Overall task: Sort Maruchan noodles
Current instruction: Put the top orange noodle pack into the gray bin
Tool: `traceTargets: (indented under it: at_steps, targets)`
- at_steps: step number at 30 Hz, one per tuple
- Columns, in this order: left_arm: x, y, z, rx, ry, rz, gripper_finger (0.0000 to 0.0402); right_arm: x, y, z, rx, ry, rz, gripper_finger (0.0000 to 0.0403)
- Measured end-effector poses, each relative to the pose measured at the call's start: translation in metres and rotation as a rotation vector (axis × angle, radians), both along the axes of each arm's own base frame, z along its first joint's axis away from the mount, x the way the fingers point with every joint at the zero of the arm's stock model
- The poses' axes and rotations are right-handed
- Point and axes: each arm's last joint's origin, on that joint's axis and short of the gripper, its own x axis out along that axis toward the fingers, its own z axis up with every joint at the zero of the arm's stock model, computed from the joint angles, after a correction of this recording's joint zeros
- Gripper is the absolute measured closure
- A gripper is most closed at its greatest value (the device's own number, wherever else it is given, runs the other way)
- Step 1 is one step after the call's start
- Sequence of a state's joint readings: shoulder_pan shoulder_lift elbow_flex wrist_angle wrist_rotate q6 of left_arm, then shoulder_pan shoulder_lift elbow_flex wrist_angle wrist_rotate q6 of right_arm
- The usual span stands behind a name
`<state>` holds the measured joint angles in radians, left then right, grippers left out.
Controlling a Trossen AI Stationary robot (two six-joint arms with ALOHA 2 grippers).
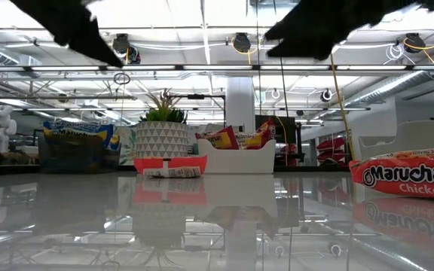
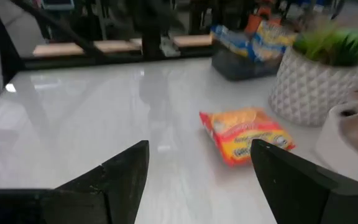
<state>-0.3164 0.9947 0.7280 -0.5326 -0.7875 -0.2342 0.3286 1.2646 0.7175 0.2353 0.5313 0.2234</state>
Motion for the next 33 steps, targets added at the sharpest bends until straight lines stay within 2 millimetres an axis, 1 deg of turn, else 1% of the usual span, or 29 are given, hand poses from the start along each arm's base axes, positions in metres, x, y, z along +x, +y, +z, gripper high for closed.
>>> traceTargets:
  at_steps: [4,6,10,15,19,24,28,31,33]
  targets:
    - [0.001,-0.015,0.005,-0.040,-0.081,-0.063,0.0071,0.024,-0.008,-0.021,-0.012,0.004,0.028,0.0131]
    - [0.000,-0.020,0.006,-0.061,-0.101,-0.078,0.0071,0.038,-0.012,-0.027,-0.035,-0.002,0.045,0.0131]
    - [0.001,-0.029,0.001,-0.075,-0.088,-0.106,0.0071,0.066,-0.015,-0.031,-0.131,0.057,0.056,0.0131]
    - [0.002,-0.036,-0.004,-0.034,-0.040,-0.158,0.0071,0.101,-0.012,-0.030,-0.277,0.136,0.099,0.0131]
    - [0.004,-0.038,-0.006,-0.021,-0.029,-0.165,0.0071,0.123,-0.014,-0.042,-0.313,0.226,0.104,0.0132]
    - [0.006,-0.039,-0.009,-0.035,-0.025,-0.151,0.0071,0.141,-0.028,-0.072,-0.298,0.315,0.064,0.0150]
    - [0.008,-0.042,-0.014,-0.093,-0.043,-0.113,0.0071,0.147,-0.042,-0.092,-0.284,0.357,0.022,0.0168]
    - [0.011,-0.048,-0.021,-0.151,-0.028,-0.111,0.0071,0.149,-0.051,-0.099,-0.282,0.359,0.000,0.0181]
    - [0.013,-0.053,-0.027,-0.163,-0.002,-0.123,0.0071,0.150,-0.056,-0.098,-0.292,0.350,-0.007,0.0190]
